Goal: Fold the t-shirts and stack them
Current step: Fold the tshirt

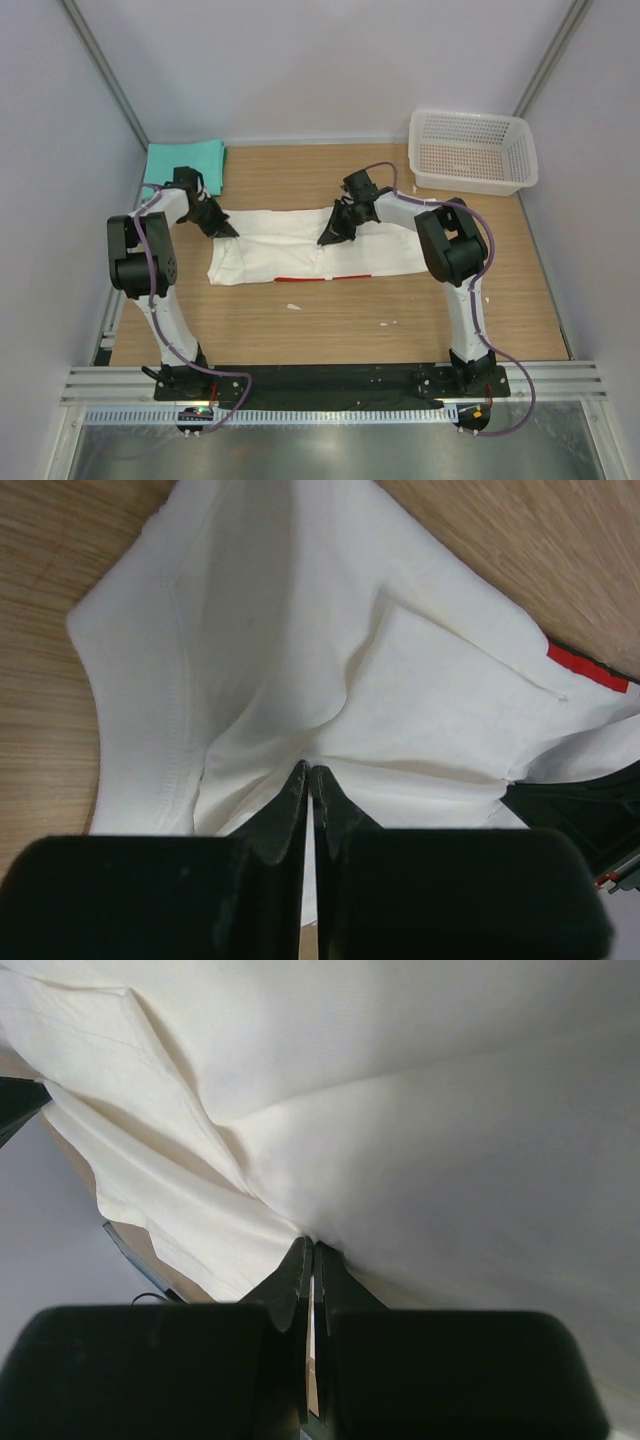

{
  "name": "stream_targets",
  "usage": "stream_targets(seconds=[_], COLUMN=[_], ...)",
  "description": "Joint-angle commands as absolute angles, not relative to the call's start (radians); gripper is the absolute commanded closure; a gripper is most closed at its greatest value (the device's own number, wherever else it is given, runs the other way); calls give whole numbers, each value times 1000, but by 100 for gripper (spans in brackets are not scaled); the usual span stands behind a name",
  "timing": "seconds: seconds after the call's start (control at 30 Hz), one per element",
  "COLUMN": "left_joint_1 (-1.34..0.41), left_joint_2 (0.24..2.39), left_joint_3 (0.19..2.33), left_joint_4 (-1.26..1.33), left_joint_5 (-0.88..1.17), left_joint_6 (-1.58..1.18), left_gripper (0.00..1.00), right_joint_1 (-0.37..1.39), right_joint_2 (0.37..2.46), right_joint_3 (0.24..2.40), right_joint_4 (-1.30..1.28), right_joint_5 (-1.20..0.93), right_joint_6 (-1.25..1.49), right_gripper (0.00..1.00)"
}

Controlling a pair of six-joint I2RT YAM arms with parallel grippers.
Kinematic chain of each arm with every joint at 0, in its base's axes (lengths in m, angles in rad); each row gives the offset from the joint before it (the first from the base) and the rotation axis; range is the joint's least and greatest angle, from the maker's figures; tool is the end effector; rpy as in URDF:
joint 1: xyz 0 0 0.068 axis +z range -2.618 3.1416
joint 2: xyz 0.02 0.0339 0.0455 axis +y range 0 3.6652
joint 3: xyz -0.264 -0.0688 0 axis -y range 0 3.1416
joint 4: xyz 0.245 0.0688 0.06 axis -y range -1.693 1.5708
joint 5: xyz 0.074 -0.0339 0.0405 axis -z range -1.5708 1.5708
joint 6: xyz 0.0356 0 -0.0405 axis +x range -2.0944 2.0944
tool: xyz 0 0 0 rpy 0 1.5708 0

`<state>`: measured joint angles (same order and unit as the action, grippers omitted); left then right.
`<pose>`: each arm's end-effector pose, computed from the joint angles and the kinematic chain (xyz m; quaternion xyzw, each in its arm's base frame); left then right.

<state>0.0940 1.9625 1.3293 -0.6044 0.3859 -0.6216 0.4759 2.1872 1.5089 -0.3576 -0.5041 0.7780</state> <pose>0.3883 0.0232 0.1598 -0.3092 0.9177 -0.2250 0.1078 0.3962 0.2236 0.1314 0.0754 0.9333 0.3449 0.0661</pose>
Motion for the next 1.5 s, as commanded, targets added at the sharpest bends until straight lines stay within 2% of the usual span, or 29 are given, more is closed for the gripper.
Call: stream_targets(seconds=[0.0,0.07,0.17,0.2,0.23,0.43,0.63,0.93,1.47], left_joint_1=[98,100,98,98,97,84,48,43,-37], left_joint_2=[1982,1971,1901,1852,1829,1665,1602,1532,1552], left_joint_3=[1374,1371,1348,1341,1336,1237,1118,950,868], left_joint_4=[-560,-558,-563,-574,-581,-595,-594,-611,-586], left_joint_5=[376,374,339,331,324,377,437,456,419], left_joint_6=[-617,-612,-601,-597,-591,-615,-617,-644,-724], left_gripper=[95,75,64,63,62,61,58,60,59], right_joint_1=[463,463,463,463,463,472,537,601,606], right_joint_2=[2163,2169,2160,2152,2148,2062,2019,1997,2028], right_joint_3=[1528,1549,1583,1594,1601,1638,1551,1378,1350], right_joint_4=[-337,-347,-399,-440,-463,-615,-582,-377,-339], right_joint_5=[-489,-494,-479,-477,-463,-388,-486,-569,-565], right_joint_6=[767,759,717,681,661,516,549,690,703], right_gripper=[99,98,95,84,80,66,61,61,63])
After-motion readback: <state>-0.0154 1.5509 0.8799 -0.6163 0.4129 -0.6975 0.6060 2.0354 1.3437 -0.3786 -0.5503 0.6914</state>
